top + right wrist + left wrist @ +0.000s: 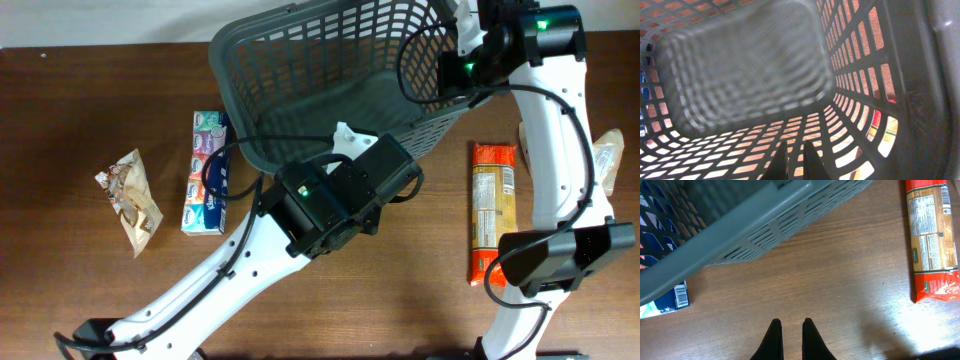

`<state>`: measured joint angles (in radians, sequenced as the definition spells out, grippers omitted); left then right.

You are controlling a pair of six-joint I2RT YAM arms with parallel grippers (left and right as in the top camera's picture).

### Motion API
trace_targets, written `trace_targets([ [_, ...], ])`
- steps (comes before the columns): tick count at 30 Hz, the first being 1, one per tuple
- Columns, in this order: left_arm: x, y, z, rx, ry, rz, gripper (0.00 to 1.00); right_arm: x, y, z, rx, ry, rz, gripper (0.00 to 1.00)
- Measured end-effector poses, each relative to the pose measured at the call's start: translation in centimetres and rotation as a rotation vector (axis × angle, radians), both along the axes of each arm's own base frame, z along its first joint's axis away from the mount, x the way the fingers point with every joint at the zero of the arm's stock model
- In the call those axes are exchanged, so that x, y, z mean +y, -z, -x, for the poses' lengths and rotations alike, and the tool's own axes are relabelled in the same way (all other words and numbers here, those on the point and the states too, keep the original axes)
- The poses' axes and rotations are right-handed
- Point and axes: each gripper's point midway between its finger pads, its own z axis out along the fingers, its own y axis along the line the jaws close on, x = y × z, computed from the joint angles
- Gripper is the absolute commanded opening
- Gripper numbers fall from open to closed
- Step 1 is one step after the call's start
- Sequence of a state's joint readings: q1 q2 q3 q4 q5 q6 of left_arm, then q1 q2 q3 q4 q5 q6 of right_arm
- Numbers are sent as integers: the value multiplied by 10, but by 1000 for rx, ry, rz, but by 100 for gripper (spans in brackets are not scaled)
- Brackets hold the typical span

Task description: Pack container

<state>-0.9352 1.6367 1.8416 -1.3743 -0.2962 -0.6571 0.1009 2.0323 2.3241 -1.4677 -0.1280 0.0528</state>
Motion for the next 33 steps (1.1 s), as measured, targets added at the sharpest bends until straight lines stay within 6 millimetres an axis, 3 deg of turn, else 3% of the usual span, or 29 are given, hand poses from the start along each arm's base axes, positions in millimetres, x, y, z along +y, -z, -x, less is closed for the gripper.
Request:
trace_targets([
  [10,-13,33,-9,53,2,-71,2,-3,3,6,28,4,13,4],
  [15,-14,38,-12,58,2,-81,2,-4,6,14,60,-1,24,4],
  [33,25,39,-42,71,-99,-101,2,-6,11,31,133,-6,35,4],
])
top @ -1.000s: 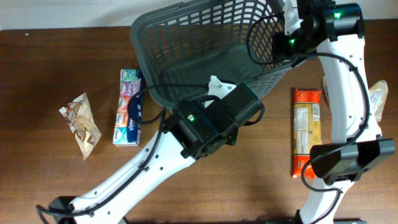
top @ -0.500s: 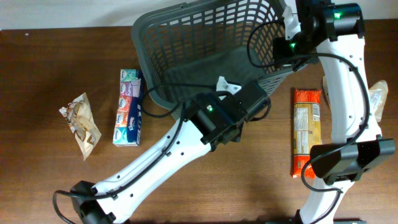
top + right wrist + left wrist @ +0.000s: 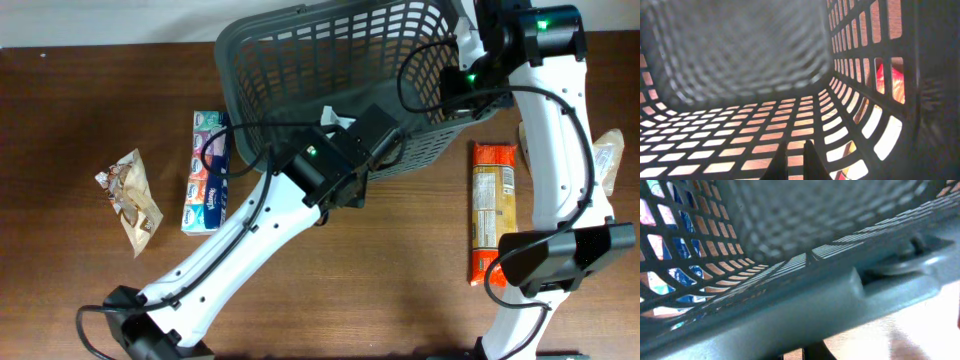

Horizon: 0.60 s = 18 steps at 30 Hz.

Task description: Pack container

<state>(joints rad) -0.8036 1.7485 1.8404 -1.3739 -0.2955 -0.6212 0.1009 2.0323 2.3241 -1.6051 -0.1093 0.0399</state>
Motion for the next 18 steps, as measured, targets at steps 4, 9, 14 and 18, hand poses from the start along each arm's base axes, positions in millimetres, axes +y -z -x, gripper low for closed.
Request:
trace_targets([
  [4,11,1,-6,5,-31,-6,2,1,1,4,16,-2,1,4],
  [9,30,1,-17,11,-80,-15,2,11,2,10,33,-30,4,4],
  [14,52,3,-23,33,-126,-39,2,32,3,17,43,-94,9,4],
  [18,66,4,-27,46,-154,-52,2,44,3,24,60,-130,14,4],
])
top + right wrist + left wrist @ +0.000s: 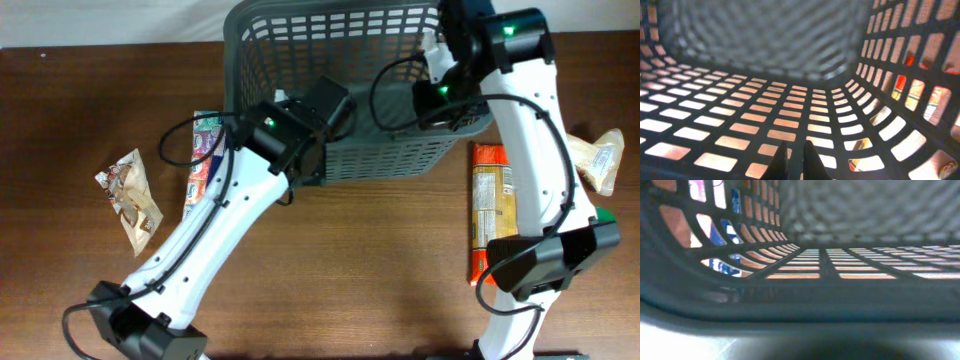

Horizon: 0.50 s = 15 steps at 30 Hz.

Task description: Pack container

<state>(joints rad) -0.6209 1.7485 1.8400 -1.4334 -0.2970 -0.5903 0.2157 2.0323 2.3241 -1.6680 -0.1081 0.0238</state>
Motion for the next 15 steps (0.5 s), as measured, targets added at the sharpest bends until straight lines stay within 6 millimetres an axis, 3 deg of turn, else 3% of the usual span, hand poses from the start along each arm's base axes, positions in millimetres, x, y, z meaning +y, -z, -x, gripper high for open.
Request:
trace_targets([
  [11,5,-1,-2,1,21,-19,2,-1,-3,5,3,-6,16,4],
  [15,6,-11,-2,-35,35,0,2,0,-35,0,-100,3,-8,4],
])
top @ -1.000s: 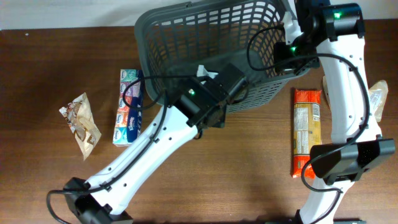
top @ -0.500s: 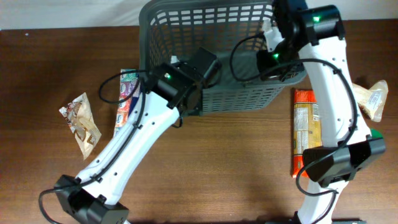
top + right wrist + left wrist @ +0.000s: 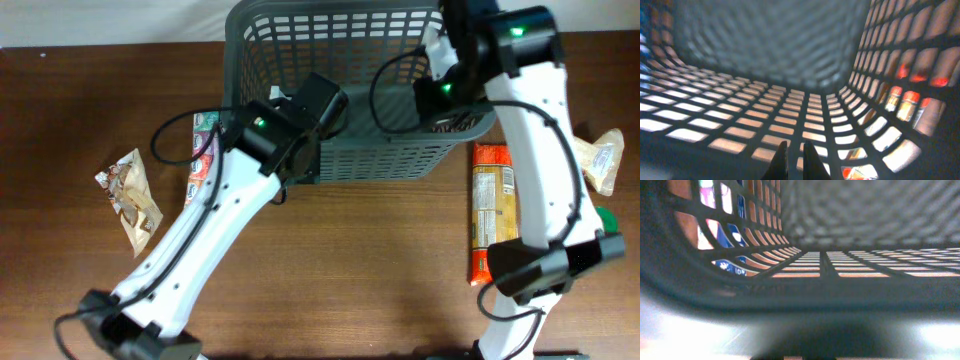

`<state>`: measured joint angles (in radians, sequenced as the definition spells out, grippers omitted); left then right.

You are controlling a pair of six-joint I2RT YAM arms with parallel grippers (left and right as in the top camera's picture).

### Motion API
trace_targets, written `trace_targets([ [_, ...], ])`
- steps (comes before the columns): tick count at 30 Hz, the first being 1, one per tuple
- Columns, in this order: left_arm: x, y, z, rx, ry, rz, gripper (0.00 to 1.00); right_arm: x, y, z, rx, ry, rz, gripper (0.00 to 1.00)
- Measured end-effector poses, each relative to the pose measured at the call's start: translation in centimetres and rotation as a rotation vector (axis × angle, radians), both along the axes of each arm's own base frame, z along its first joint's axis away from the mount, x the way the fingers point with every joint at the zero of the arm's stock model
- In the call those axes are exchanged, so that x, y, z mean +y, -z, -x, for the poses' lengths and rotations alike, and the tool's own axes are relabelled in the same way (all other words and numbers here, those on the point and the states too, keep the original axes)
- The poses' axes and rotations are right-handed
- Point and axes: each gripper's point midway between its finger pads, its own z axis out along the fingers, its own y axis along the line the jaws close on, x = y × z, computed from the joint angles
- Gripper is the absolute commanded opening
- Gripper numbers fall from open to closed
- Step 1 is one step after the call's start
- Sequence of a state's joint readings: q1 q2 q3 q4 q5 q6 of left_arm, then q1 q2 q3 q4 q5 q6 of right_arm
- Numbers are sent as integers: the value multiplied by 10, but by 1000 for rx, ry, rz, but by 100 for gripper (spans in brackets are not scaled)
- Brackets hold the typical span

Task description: Pack container

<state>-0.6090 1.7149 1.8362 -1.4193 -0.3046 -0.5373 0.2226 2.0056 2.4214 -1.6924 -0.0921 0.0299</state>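
Observation:
The grey mesh basket [image 3: 350,90] stands upright at the back of the table, nothing inside it. My left gripper [image 3: 793,358] sits low against the outside of its front left wall; only two dark tips show under the rim [image 3: 800,325], close together and shut. My right gripper [image 3: 794,150] is shut inside the basket by its right wall, tips over the mesh floor [image 3: 765,115] with nothing between them. A tissue pack [image 3: 203,150] lies left of the basket, an orange packet [image 3: 493,210] right of it.
A crumpled snack bag [image 3: 130,200] lies at the far left and another bag [image 3: 605,160] at the right edge. The tissue pack [image 3: 722,235] and orange packet [image 3: 900,95] show through the mesh walls. Both arms cross the table's middle and right side.
Hardly anything differs. The basket stands in the same spot, and both grippers stay shut at its front left wall and inside its right side, each shifted only slightly.
The basket was first tipped up on its edge mid-table, my right gripper inside it and my left over bare wood below. Then it sat less tilted with my left gripper at its front rim. Since then it has stood flat at the back.

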Motion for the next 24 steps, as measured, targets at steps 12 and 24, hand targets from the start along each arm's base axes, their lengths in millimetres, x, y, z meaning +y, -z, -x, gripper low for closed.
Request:
trace_targets([
  [12,46,-125,55,-358,36,172,2,-20,-172,54,-522,106,-133,15],
  [24,156,-168,149,-550,-134,85,2,-84,-218,95,-716,424,-19,15],
])
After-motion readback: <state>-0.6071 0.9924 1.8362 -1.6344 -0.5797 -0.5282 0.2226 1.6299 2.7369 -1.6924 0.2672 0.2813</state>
